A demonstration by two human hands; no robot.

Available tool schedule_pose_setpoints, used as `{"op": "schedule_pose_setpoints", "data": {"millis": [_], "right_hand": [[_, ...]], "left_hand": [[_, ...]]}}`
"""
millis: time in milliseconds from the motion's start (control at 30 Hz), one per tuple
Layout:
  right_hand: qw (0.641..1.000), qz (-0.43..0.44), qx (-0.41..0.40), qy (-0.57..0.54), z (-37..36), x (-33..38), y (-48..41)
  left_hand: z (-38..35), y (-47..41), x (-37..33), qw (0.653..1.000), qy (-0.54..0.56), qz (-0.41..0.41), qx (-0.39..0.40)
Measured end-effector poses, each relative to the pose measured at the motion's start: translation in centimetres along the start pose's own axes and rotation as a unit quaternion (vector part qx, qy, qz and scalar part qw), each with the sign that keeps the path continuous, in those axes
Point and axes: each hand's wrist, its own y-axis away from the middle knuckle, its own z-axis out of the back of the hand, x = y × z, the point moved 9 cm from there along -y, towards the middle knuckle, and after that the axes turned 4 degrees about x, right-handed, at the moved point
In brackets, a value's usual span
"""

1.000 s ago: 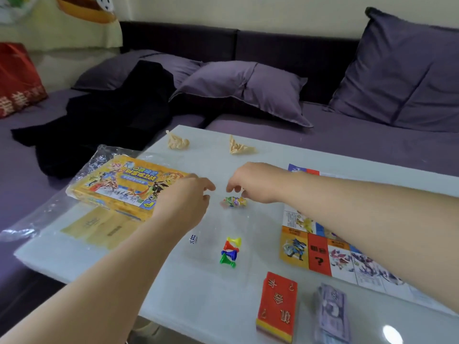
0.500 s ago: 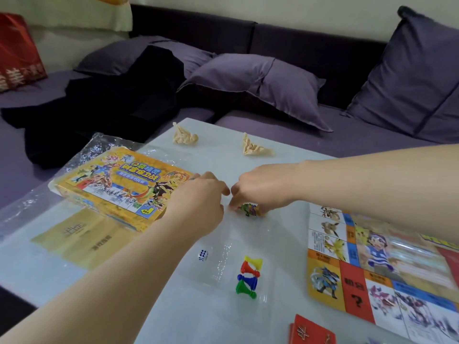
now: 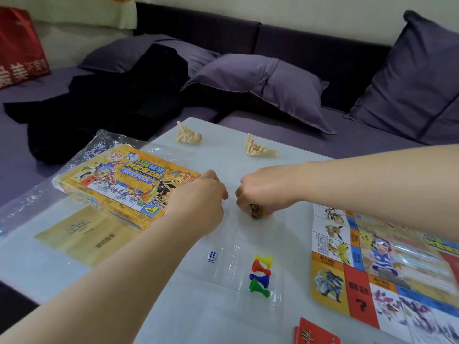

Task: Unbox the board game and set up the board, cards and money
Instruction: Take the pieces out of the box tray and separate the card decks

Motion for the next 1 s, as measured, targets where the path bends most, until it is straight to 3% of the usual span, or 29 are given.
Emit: {"op": "schedule_pose_setpoints", "data": {"millis": [200, 667, 1000], "right_hand": [[0.999, -0.016, 0.019, -0.047, -0.07, -0.44, -0.12], [0.996, -0.029, 0.075, -0.040, 0.09, 0.01, 0.18], [0.995, -0.041, 0.069, -0.064, 0.29, 0.03, 0.66]], "left_hand": [[0.28, -0.23, -0.04, 1.000, -0.002, 0.000, -0.007], [0.24, -0.34, -0.22, 1.000, -0.012, -0.011, -0.007], [0.00, -0.65, -0.11, 1.000, -0.023, -0.013, -0.007]]}}
